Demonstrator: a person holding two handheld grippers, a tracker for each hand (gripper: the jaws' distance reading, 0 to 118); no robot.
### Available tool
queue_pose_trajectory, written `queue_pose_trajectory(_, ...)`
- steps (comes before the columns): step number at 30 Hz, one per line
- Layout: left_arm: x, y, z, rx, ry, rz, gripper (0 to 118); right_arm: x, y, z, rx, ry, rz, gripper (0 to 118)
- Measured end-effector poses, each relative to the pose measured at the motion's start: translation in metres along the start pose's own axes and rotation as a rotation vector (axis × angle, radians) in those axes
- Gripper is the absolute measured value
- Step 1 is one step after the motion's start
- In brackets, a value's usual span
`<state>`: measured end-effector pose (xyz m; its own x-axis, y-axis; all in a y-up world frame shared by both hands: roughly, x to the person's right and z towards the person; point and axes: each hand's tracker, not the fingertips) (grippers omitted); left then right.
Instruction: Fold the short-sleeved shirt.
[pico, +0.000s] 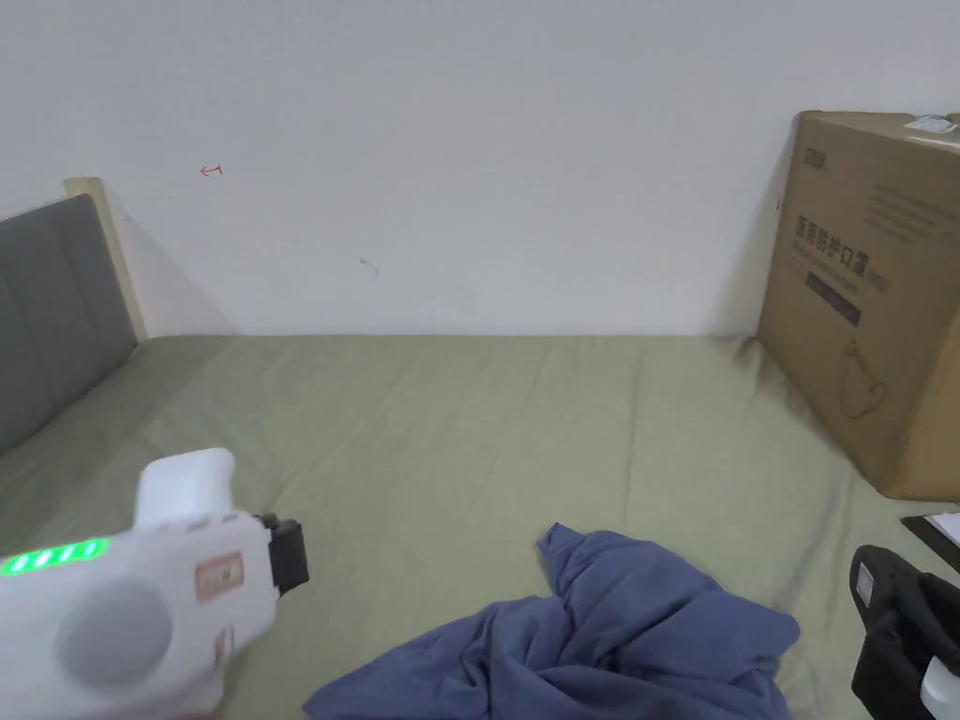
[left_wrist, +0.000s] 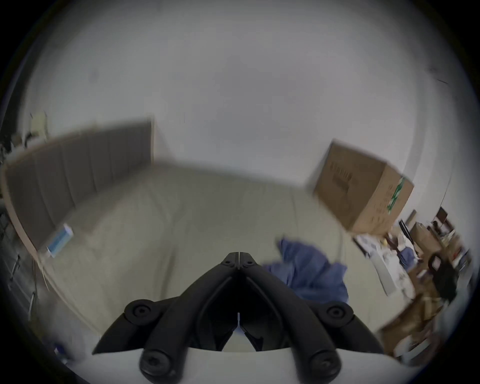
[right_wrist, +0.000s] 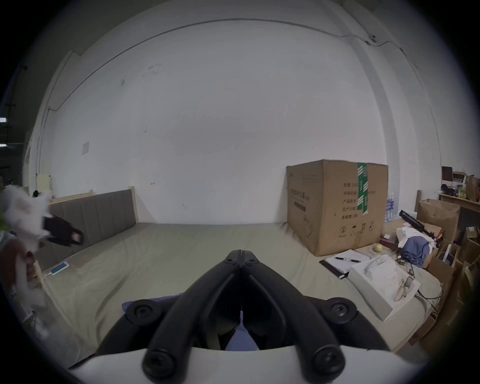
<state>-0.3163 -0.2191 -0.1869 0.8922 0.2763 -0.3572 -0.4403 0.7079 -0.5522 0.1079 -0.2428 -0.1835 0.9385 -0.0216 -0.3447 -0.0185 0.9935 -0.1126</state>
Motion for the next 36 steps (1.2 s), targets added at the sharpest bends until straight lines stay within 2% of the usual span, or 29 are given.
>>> queue_pose_trajectory(2,-0.022,0.012,-0.063,-0.252,-0.039,0.073,0,0.001,-0.003,-0.006,-0.036,0.023,-0.012,0)
queue_pose_trajectory(3,-0.031,0.010,-0.088,-0.290,-0.048,0.104,0,0.002,-0.006,-0.008,-0.048,0.029,-0.016,0)
queue_pose_trajectory(5,-0.048,0.000,-0.133,-0.385,0.026,0.159,0,0.004,-0.012,-0.013,-0.074,0.045,-0.023,0)
queue_pose_trajectory(6,-0.059,-0.006,-0.152,-0.394,0.052,0.212,13,0.004,-0.016,-0.017,-0.091,0.050,-0.019,0)
queue_pose_trajectory(7,-0.066,-0.014,-0.166,-0.379,0.033,0.258,44,0.005,-0.020,-0.019,-0.108,0.051,-0.013,0)
queue_pose_trajectory(8,-0.070,-0.022,-0.180,-0.406,0.033,0.283,94,0.006,-0.023,-0.023,-0.122,0.053,-0.007,0)
queue_pose_trajectory(9,-0.074,-0.029,-0.195,-0.453,0.051,0.294,113,0.007,-0.027,-0.027,-0.139,0.056,0.000,0)
queue_pose_trajectory(10,-0.075,-0.037,-0.207,-0.460,0.063,0.311,118,0.009,-0.031,-0.032,-0.158,0.059,0.006,0)
queue_pose_trajectory(14,-0.077,-0.066,-0.246,-0.543,0.140,0.310,117,0.012,-0.047,-0.051,-0.235,0.066,-0.001,0)
queue_pose_trajectory(16,-0.070,-0.078,-0.251,-0.540,0.112,0.306,116,0.013,-0.054,-0.060,-0.265,0.065,-0.018,0)
queue_pose_trajectory(17,-0.061,-0.080,-0.248,-0.511,0.123,0.221,113,0.013,-0.057,-0.065,-0.276,0.065,-0.027,0)
queue_pose_trajectory(18,-0.051,-0.081,-0.241,-0.474,0.148,0.141,98,0.013,-0.059,-0.069,-0.285,0.066,-0.033,0)
queue_pose_trajectory(19,-0.039,-0.083,-0.233,-0.423,0.157,0.049,70,0.013,-0.060,-0.074,-0.289,0.067,-0.035,0)
queue_pose_trajectory(20,-0.031,-0.086,-0.222,-0.382,0.185,-0.031,30,0.012,-0.061,-0.080,-0.292,0.068,-0.034,0)
queue_pose_trajectory(21,-0.023,-0.092,-0.213,-0.332,0.165,-0.078,9,0.011,-0.062,-0.088,-0.293,0.072,-0.030,0)
queue_pose_trajectory(22,-0.019,-0.097,-0.207,-0.308,0.102,-0.077,0,0.011,-0.060,-0.097,-0.291,0.080,-0.024,0)
queue_pose_trajectory(23,-0.019,-0.102,-0.202,-0.301,-0.008,-0.039,0,0.011,-0.056,-0.109,-0.285,0.091,-0.019,0)
queue_pose_trajectory(26,-0.017,-0.111,-0.187,-0.217,-0.006,0.000,0,0.012,-0.036,-0.173,-0.325,0.192,-0.029,0)
queue_pose_trajectory(28,-0.017,-0.110,-0.176,-0.159,0.002,0.003,0,0.013,-0.028,-0.236,-0.495,0.272,-0.047,0)
queue_pose_trajectory(30,-0.020,-0.111,-0.168,-0.141,-0.015,0.025,0,0.017,-0.034,-0.304,-0.712,0.339,-0.165,6)
queue_pose_trajectory(31,-0.022,-0.112,-0.165,-0.138,-0.024,0.032,0,0.019,-0.040,-0.340,-0.827,0.341,-0.177,9)
queue_pose_trajectory(32,-0.022,-0.111,-0.164,-0.139,-0.030,0.033,0,0.018,-0.048,-0.366,-0.862,0.307,-0.170,9)
queue_pose_trajectory(33,-0.023,-0.112,-0.164,-0.141,-0.034,0.032,0,0.016,-0.055,-0.389,-0.892,0.283,-0.112,24)
queue_pose_trajectory(34,-0.024,-0.113,-0.163,-0.144,-0.035,0.027,0,0.013,-0.064,-0.411,-0.935,0.261,-0.060,47)
queue_pose_trajectory(35,-0.023,-0.115,-0.162,-0.142,-0.034,0.019,0,0.012,-0.075,-0.432,-0.992,0.229,-0.019,91)
queue_pose_trajectory(36,-0.023,-0.116,-0.162,-0.137,-0.030,0.009,0,0.012,-0.086,-0.448,-1.044,0.187,0.004,110)
